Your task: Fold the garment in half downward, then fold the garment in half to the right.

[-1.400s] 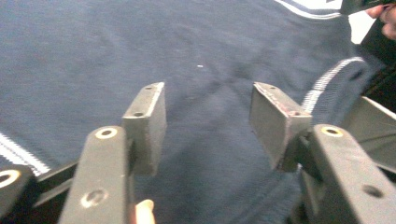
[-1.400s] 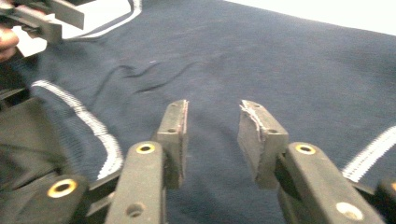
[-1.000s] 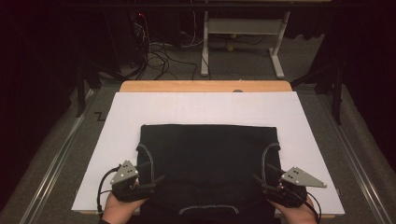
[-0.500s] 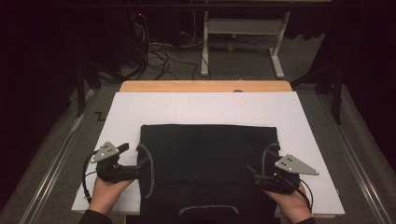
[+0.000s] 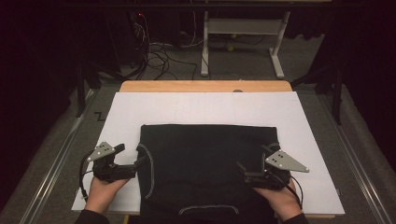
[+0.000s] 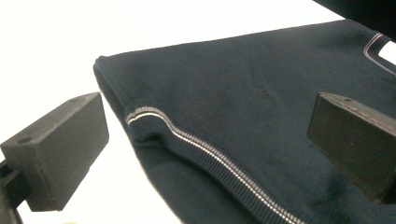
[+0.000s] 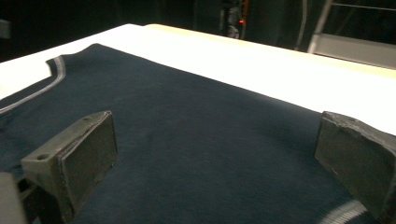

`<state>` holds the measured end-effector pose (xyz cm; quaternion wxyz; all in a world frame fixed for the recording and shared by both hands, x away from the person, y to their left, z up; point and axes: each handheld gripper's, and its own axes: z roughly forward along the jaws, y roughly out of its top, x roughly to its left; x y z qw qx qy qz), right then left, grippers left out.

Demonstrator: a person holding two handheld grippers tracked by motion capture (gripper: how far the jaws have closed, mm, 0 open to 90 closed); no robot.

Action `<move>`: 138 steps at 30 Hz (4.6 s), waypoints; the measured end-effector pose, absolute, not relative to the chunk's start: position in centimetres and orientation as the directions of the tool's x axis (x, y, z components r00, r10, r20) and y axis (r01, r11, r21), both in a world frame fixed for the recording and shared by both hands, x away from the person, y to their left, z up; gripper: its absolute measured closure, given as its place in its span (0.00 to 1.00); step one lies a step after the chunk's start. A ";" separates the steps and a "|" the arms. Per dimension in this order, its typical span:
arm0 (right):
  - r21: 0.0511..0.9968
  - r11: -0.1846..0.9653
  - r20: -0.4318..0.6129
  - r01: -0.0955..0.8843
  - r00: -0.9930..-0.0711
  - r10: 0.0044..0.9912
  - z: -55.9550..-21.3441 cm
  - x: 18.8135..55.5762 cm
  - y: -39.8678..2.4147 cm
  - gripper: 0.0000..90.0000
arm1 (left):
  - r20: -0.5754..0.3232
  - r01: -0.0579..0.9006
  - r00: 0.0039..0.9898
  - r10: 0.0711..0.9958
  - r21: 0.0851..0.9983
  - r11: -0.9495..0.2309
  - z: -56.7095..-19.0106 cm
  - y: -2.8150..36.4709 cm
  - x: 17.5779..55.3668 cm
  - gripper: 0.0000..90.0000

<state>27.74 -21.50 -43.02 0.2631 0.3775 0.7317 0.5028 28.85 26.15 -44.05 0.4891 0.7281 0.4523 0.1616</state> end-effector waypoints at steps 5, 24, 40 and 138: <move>0.931 0.238 -0.022 0.275 -0.609 0.793 -43.1 27.3 -19.8 0.00 | -0.206 0.496 0.529 0.823 0.862 -0.104 -44.0 26.1 29.0 0.00; 0.927 0.273 -0.018 0.257 -0.697 0.717 -43.0 27.4 -13.8 0.00 | -0.218 0.522 0.538 0.814 0.845 -0.118 -43.0 25.5 32.6 0.00; 0.907 0.325 -0.021 0.267 -0.742 0.670 -43.9 27.2 -9.8 0.00 | -0.223 0.549 0.521 0.824 0.827 -0.123 -42.2 25.4 36.5 0.00; 0.689 0.669 -0.141 0.279 -0.853 0.502 -48.1 22.1 7.2 0.48 | -0.246 0.701 0.410 0.878 0.701 -0.131 -48.5 23.9 42.0 0.79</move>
